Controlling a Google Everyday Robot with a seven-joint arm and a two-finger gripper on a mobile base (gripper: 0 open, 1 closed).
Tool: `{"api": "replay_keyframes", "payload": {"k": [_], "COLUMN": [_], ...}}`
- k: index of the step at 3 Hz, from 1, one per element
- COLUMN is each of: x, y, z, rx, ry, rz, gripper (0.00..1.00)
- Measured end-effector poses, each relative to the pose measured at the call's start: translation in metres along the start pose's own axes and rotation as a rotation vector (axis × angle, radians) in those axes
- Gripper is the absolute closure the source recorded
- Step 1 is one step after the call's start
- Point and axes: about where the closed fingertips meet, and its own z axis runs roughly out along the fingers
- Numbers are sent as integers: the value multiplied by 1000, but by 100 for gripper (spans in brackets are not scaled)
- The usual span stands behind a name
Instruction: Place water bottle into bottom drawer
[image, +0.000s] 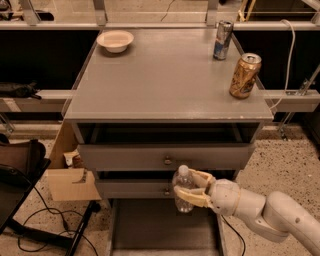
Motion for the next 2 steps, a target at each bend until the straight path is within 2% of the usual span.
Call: {"api": "replay_keyframes", "payload": {"k": [1, 2], "x": [0, 23], "y": [0, -2], "z": [0, 10], "rx": [0, -18], "ry": [0, 12], "rz": [0, 18], "gripper": [100, 100]}}
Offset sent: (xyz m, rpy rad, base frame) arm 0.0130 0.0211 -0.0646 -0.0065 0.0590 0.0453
